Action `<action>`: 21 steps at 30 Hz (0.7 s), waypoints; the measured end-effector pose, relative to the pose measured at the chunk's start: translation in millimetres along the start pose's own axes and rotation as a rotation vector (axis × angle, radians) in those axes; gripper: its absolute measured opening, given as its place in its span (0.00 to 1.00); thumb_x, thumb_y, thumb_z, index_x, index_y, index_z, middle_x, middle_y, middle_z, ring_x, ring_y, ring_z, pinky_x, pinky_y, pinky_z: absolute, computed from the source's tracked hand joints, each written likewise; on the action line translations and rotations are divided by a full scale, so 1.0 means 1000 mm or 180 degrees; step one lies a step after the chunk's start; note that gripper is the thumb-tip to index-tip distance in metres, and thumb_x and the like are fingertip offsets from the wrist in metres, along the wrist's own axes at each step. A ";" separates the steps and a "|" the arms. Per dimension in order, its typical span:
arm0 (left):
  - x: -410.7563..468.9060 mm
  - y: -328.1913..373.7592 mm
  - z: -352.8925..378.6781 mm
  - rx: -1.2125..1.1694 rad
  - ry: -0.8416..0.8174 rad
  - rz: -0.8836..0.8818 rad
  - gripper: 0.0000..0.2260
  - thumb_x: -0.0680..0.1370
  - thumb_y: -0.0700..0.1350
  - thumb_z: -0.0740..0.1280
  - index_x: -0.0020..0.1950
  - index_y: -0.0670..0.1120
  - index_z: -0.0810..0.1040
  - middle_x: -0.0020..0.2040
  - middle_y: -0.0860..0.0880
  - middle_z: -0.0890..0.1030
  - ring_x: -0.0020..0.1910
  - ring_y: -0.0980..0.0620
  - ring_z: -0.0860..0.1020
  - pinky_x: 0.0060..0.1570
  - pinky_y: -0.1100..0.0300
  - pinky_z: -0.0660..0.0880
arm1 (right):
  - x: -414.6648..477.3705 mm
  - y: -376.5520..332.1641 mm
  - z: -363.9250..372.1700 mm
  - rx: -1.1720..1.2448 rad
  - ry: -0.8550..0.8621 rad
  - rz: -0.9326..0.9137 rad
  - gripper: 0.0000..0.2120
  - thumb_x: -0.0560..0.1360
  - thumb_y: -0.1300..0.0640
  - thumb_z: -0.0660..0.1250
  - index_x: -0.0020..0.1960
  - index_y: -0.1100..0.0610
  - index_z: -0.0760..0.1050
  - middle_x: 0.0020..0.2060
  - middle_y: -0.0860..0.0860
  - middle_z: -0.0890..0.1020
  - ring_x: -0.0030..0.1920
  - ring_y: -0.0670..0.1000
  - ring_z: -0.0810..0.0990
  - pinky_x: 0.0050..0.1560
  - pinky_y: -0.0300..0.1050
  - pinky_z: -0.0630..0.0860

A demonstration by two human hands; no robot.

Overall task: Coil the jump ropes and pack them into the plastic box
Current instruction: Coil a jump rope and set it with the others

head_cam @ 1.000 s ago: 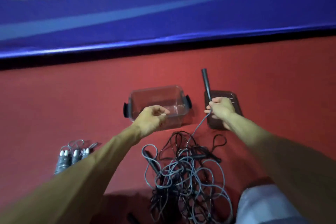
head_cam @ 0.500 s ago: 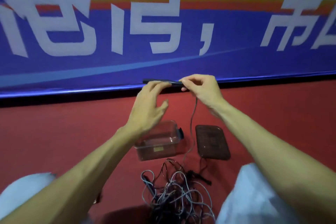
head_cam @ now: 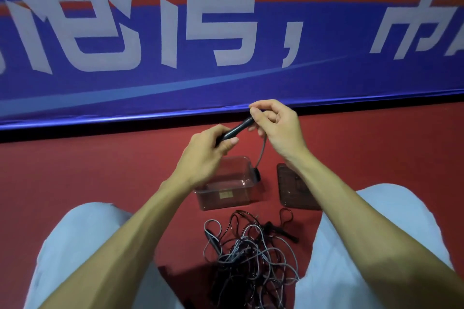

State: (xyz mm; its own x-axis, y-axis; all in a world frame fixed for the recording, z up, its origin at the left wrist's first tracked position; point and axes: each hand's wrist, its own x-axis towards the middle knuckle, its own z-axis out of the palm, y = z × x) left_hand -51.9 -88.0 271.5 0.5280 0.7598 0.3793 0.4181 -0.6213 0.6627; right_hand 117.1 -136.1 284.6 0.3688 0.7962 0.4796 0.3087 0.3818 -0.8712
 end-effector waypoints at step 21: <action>-0.003 0.013 0.010 -0.3227 -0.0313 -0.0840 0.08 0.78 0.45 0.63 0.40 0.48 0.67 0.29 0.52 0.66 0.25 0.55 0.61 0.28 0.61 0.59 | -0.016 0.043 -0.016 -0.1723 -0.0687 0.0464 0.07 0.75 0.63 0.69 0.44 0.52 0.81 0.38 0.48 0.84 0.40 0.49 0.82 0.47 0.46 0.80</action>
State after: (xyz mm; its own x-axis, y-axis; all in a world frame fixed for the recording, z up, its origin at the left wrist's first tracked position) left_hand -41.1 -100.2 272.6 0.5870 0.8006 0.1201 -0.2619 0.0473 0.9639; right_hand 138.3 -139.7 241.6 0.2720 0.9213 0.2778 0.6919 0.0134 -0.7219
